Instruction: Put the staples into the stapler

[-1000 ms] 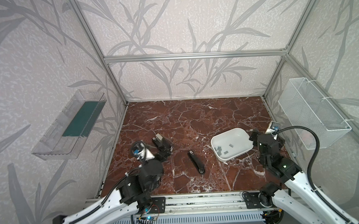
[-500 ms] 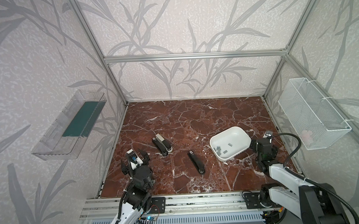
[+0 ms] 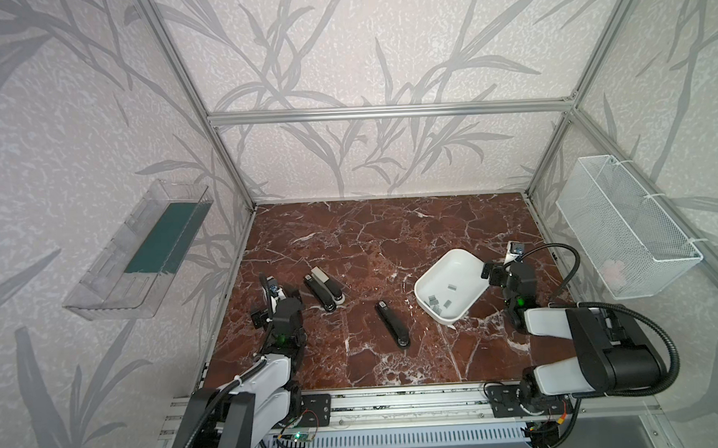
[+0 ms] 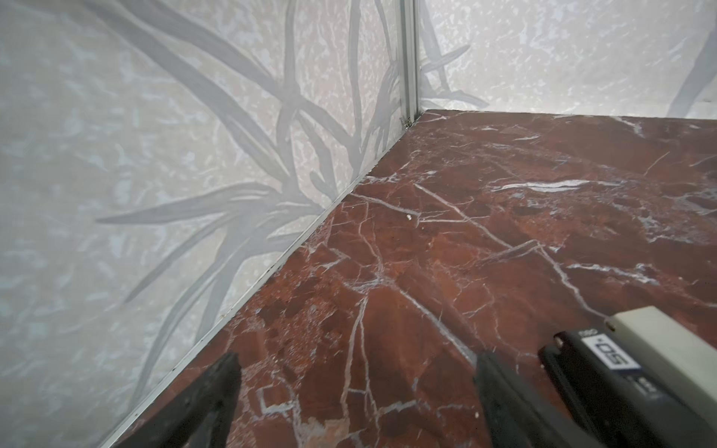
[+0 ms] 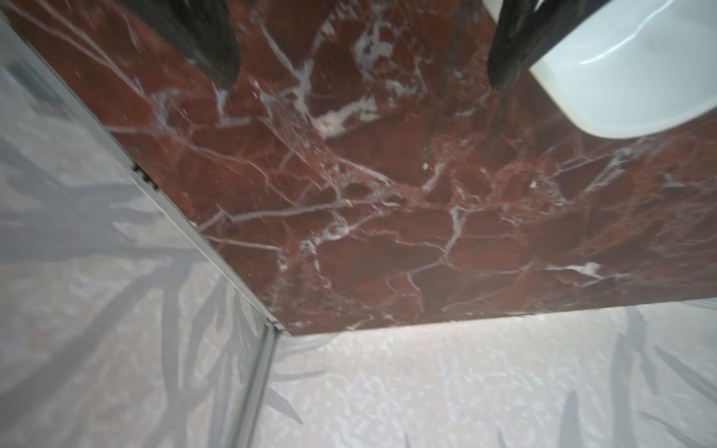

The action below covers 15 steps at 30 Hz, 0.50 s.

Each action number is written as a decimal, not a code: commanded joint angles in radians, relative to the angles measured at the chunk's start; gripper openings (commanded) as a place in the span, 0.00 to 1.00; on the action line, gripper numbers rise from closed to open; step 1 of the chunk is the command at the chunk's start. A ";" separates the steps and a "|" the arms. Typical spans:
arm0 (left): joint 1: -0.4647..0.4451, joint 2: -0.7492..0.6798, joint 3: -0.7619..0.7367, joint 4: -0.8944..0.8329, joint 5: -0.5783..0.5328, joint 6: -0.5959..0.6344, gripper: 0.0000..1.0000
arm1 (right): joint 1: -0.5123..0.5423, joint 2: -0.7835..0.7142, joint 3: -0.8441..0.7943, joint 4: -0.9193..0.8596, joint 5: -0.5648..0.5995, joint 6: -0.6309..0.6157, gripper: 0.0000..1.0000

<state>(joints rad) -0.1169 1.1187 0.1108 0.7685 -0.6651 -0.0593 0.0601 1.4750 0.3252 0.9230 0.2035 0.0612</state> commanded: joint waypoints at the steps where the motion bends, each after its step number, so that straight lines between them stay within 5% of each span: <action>1: 0.014 0.103 0.055 0.208 0.085 0.018 0.95 | 0.007 0.120 -0.009 0.183 -0.165 -0.092 0.99; 4: 0.025 0.205 0.080 0.302 0.130 0.031 0.96 | 0.010 0.036 0.031 -0.038 -0.104 -0.065 0.99; 9: 0.080 0.452 0.139 0.442 0.278 -0.007 0.98 | 0.025 0.092 0.026 0.065 -0.095 -0.088 0.99; 15: 0.106 0.456 0.247 0.228 0.319 -0.023 0.99 | 0.027 0.062 0.052 -0.030 -0.095 -0.084 0.99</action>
<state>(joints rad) -0.0170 1.5738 0.3241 1.0153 -0.3931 -0.0792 0.0818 1.5532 0.3599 0.9070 0.1104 -0.0128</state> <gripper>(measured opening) 0.991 0.993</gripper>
